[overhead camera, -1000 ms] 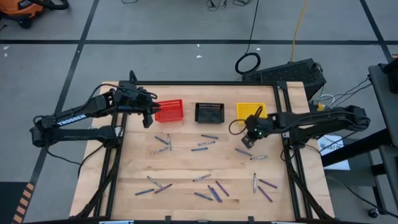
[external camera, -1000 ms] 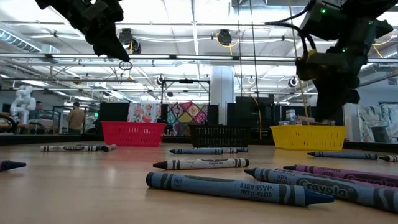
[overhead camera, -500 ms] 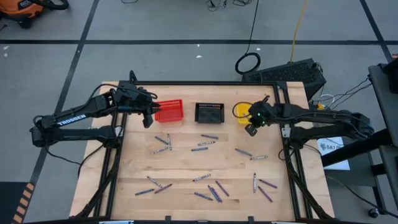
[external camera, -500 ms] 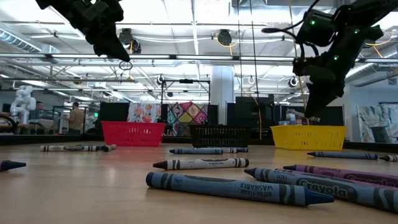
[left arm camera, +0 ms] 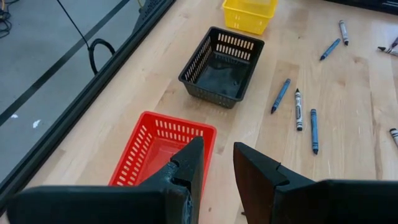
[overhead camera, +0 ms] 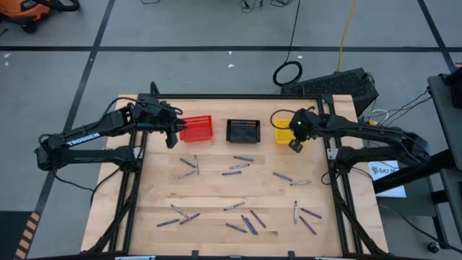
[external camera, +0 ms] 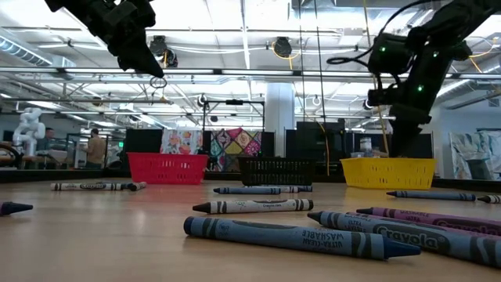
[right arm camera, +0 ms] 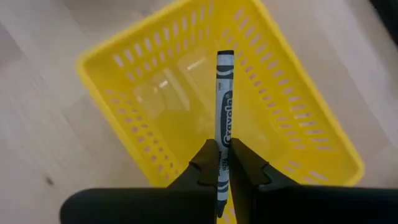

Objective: Sort crayons
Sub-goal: Put the black crayon into the yellow bin, then put the blue crayon into the red bin

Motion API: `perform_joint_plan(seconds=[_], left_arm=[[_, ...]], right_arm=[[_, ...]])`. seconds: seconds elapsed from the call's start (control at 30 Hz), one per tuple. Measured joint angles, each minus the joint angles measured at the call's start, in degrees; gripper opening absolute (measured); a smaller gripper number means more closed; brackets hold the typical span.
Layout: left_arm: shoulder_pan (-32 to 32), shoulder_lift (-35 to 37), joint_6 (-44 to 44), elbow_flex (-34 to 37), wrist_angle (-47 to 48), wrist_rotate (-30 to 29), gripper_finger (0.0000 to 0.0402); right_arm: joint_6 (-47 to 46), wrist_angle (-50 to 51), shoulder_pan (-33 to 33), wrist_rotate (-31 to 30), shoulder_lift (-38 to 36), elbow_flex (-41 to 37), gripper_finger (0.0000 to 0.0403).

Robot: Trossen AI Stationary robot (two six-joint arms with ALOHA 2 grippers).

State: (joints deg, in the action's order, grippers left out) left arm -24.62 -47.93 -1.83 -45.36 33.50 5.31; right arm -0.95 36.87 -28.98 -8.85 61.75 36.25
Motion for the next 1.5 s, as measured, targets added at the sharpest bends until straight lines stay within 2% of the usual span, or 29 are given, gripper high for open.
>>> perform_joint_plan(seconds=[0.27,0.53,1.03,1.3,1.4,1.5], left_arm=[[0.0,0.0,0.1,0.0,0.0,0.0,0.0093],[0.0,0.0,0.2,0.0,0.1,0.0,0.0093],[0.0,0.0,-0.1,0.0,0.1,0.3,0.0093],[0.2,-0.1,-0.2,0.0,1.2,3.1,0.0093],[1.7,-0.1,-3.5,0.0,4.8,6.3,0.0093],[3.9,-0.3,-7.3,0.0,7.4,6.0,0.0093]], right_arm=[[0.3,-2.8,-0.1,0.0,7.3,0.0,0.0003],[1.0,-4.9,-0.1,-0.1,8.6,0.0,0.0010],[-0.5,-5.8,0.2,-3.2,7.7,0.1,0.0101],[-1.2,-3.0,0.2,-3.1,5.5,6.0,0.0112],[-2.7,-1.7,0.2,-3.1,5.0,9.2,0.0112],[-2.9,-0.1,0.2,-3.1,5.0,11.9,0.0112]])
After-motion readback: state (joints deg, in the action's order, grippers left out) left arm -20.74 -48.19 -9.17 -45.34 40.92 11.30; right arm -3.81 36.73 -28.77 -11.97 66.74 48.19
